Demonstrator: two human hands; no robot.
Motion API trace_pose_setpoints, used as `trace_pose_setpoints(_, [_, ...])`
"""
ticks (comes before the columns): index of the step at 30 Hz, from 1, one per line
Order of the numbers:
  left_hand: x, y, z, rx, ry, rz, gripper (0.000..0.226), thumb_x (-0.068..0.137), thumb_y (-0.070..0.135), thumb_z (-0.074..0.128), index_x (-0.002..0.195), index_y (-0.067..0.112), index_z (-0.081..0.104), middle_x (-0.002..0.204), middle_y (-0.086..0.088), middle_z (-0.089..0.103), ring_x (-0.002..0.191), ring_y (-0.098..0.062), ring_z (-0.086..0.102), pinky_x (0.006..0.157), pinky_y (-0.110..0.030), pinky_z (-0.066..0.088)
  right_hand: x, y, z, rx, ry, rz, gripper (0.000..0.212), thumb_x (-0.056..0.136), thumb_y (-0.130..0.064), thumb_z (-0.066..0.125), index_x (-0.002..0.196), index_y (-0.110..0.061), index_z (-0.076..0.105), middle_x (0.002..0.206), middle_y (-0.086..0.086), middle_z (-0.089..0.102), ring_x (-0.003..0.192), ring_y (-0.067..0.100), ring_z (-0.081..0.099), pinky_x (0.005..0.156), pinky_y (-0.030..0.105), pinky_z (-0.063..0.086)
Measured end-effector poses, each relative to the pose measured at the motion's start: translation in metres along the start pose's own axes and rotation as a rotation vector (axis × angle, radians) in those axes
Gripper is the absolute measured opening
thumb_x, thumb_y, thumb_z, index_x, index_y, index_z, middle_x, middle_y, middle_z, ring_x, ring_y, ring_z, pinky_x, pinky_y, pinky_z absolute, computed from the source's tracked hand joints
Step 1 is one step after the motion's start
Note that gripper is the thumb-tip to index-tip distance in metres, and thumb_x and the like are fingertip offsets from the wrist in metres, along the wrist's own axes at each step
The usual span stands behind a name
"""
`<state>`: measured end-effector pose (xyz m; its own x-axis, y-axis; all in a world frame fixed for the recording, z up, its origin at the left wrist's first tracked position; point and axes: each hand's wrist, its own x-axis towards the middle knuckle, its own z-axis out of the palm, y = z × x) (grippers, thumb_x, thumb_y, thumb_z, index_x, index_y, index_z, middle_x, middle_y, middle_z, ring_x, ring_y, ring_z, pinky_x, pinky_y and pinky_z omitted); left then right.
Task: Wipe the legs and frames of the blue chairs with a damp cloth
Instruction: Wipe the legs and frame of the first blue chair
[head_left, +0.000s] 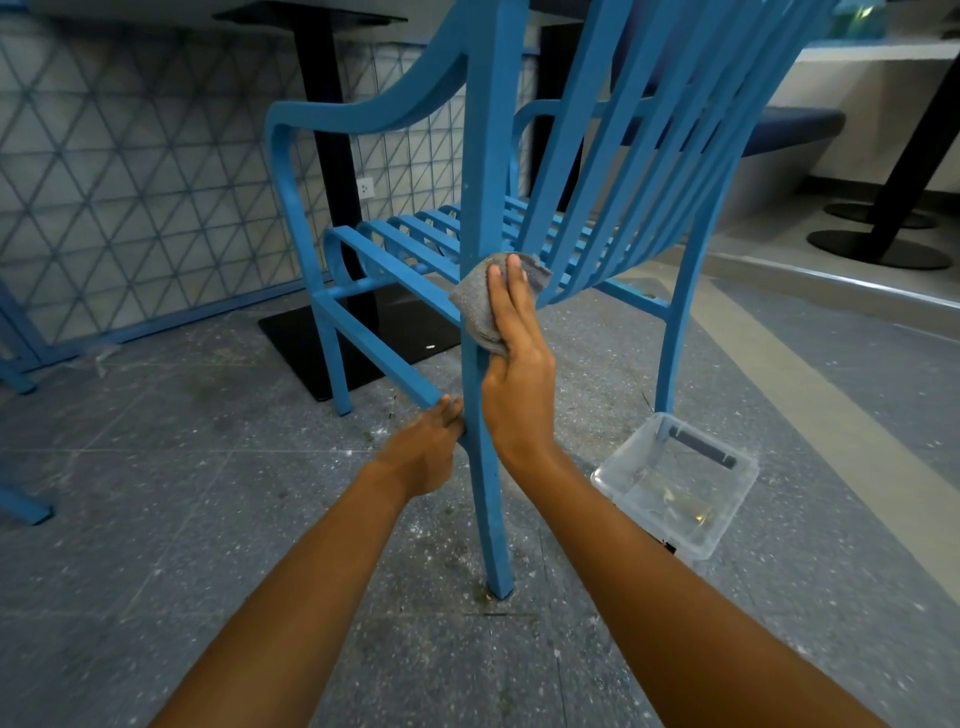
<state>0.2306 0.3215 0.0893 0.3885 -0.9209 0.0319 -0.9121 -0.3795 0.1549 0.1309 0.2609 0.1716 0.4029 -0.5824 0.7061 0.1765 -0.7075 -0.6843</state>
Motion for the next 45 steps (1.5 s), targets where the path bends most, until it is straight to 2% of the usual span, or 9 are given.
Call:
trace_pose_setpoints(3, [-0.001, -0.001, 0.005, 0.015, 0.038, 0.005, 0.062, 0.095, 0.002, 0.031, 0.150, 0.009, 0.002, 0.159, -0.008, 0.000, 0.147, -0.022, 0.003, 0.119, -0.032, 0.006, 0.001, -0.001, 0.001, 0.005, 0.010, 0.009, 0.074, 0.078, 0.027, 0.035, 0.141, -0.012, 0.031, 0.153, 0.000, 0.022, 0.144, 0.014, 0.016, 0.118, 0.025, 0.016])
trace_pose_setpoints(8, [0.004, -0.009, 0.018, 0.035, 0.071, 0.029, 0.059, 0.094, 0.006, 0.035, 0.149, 0.011, 0.014, 0.157, -0.008, 0.018, 0.145, -0.023, 0.016, 0.121, -0.037, 0.014, -0.007, 0.001, 0.011, -0.061, -0.017, -0.047, 0.077, 0.072, 0.032, 0.034, 0.139, -0.007, 0.034, 0.152, 0.009, 0.025, 0.142, 0.022, 0.019, 0.094, -0.011, 0.017])
trace_pose_setpoints(15, [0.004, -0.013, 0.029, 0.137, 0.101, 0.055, 0.061, 0.097, 0.011, 0.030, 0.149, 0.007, 0.000, 0.159, -0.011, -0.003, 0.147, -0.024, -0.004, 0.122, -0.039, 0.006, -0.025, 0.017, 0.013, -0.079, -0.076, -0.034, 0.077, 0.073, 0.030, 0.037, 0.139, -0.009, 0.034, 0.152, 0.007, 0.023, 0.142, 0.017, 0.012, 0.097, -0.010, 0.012])
trace_pose_setpoints(21, [0.007, -0.014, 0.033, 0.155, 0.115, 0.045, 0.062, 0.094, 0.010, 0.035, 0.149, 0.006, 0.006, 0.158, -0.012, 0.007, 0.147, -0.024, 0.001, 0.121, -0.040, 0.010, -0.040, 0.033, 0.010, -0.083, -0.145, 0.025, 0.070, 0.081, 0.023, 0.039, 0.140, -0.015, 0.032, 0.150, -0.007, 0.020, 0.143, 0.008, 0.011, 0.115, 0.011, 0.007])
trace_pose_setpoints(23, [0.005, -0.011, 0.030, 0.150, 0.095, 0.031, 0.063, 0.095, 0.009, 0.034, 0.149, 0.006, 0.002, 0.159, -0.011, -0.001, 0.147, -0.024, -0.005, 0.122, -0.038, 0.002, -0.042, 0.035, 0.007, -0.077, -0.119, 0.025, 0.068, 0.082, 0.022, 0.040, 0.139, -0.014, 0.034, 0.149, -0.007, 0.022, 0.143, 0.009, 0.015, 0.117, 0.016, 0.011])
trace_pose_setpoints(28, [0.002, -0.010, 0.031, 0.132, 0.133, 0.046, 0.066, 0.094, 0.010, 0.037, 0.148, 0.006, 0.000, 0.159, -0.010, -0.004, 0.147, -0.024, -0.008, 0.122, -0.036, 0.001, -0.038, 0.034, 0.003, -0.066, -0.016, 0.016, 0.064, 0.082, 0.021, 0.041, 0.138, -0.010, 0.036, 0.148, -0.004, 0.023, 0.143, 0.018, 0.019, 0.115, 0.014, 0.013])
trace_pose_setpoints(37, [0.010, -0.018, 0.045, 0.157, 0.180, 0.049, 0.066, 0.093, 0.014, 0.040, 0.149, 0.009, 0.007, 0.159, -0.007, 0.005, 0.148, -0.022, -0.003, 0.121, -0.040, 0.009, -0.054, 0.047, 0.016, -0.086, -0.083, 0.071, 0.067, 0.083, 0.022, 0.039, 0.140, -0.012, 0.033, 0.149, -0.007, 0.019, 0.140, 0.005, 0.013, 0.114, 0.010, 0.011])
trace_pose_setpoints(42, [0.009, -0.016, 0.045, 0.131, 0.212, 0.050, 0.069, 0.093, 0.016, 0.046, 0.150, 0.011, 0.007, 0.159, -0.006, 0.008, 0.148, -0.021, 0.001, 0.122, -0.039, 0.007, -0.065, 0.054, 0.020, -0.096, -0.082, 0.089, 0.069, 0.079, 0.025, 0.040, 0.139, -0.010, 0.034, 0.152, 0.005, 0.024, 0.142, 0.017, 0.020, 0.110, 0.005, 0.015])
trace_pose_setpoints(45, [0.006, -0.011, 0.043, 0.091, 0.239, 0.040, 0.071, 0.092, 0.012, 0.047, 0.149, 0.012, 0.004, 0.158, -0.006, 0.009, 0.147, -0.021, 0.003, 0.121, -0.034, 0.002, -0.074, 0.060, 0.020, -0.098, -0.110, 0.118, 0.070, 0.081, 0.023, 0.043, 0.140, -0.013, 0.032, 0.150, -0.004, 0.019, 0.141, 0.012, 0.018, 0.114, 0.018, 0.022])
